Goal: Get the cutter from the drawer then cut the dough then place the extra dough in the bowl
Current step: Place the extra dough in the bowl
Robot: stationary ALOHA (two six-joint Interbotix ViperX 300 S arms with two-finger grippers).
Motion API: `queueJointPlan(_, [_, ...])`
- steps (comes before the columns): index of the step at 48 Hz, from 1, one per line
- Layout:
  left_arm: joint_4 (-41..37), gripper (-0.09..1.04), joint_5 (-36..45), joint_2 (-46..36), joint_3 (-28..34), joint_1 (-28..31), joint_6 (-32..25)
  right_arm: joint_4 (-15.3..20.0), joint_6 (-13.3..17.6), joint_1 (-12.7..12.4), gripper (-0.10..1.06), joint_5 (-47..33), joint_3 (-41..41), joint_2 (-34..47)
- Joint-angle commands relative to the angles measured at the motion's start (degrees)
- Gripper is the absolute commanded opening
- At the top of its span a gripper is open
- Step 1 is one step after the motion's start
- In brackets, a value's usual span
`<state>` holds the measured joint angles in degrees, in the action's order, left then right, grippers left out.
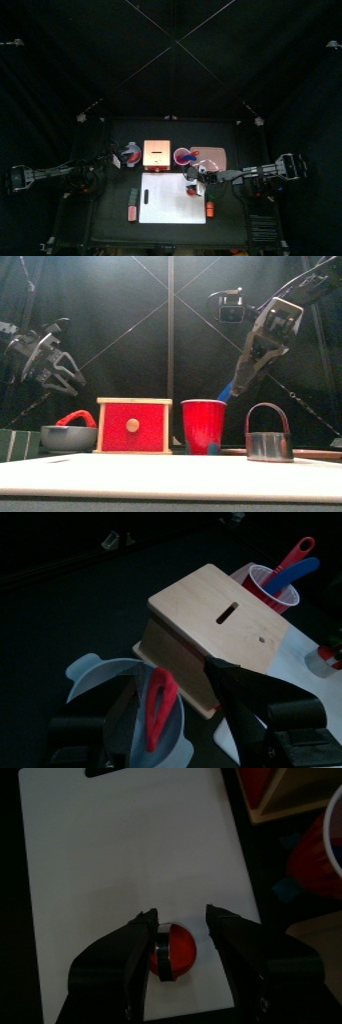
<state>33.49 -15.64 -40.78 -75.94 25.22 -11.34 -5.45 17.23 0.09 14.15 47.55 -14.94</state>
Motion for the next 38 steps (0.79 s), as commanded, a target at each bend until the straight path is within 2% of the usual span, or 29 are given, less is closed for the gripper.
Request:
queueJointPlan(1, [0.1, 0.87, -0.5, 0.1, 0.3, 0.4, 0.1, -0.1, -0.1, -0.3, 0.81, -0.4, -0.8, -1.6])
queueJointPlan(9, [-0.1, 0.87, -0.5, 0.2, 0.6, -0.4, -0.1, -1.1, -0.1, -0.6, 0.81, -1.8, -0.9, -1.6])
queueJointPlan(20, [-6.2, 0.87, -2.3, 0.2, 1.7, -6.8, -0.3, -3.0, -0.4, -1.2, 0.81, -6.8, -1.6, -2.2])
queueJointPlan(29, [-15.5, 0.87, -10.9, 0.2, 1.8, -13.0, -0.2, -6.4, -0.5, -3.2, 0.81, -16.5, -1.9, -3.2])
queueJointPlan(38, [-22.3, 0.87, -18.0, 1.0, 1.5, -15.3, -0.2, -8.8, -0.4, -5.1, 0.81, -28.5, -1.8, -3.7])
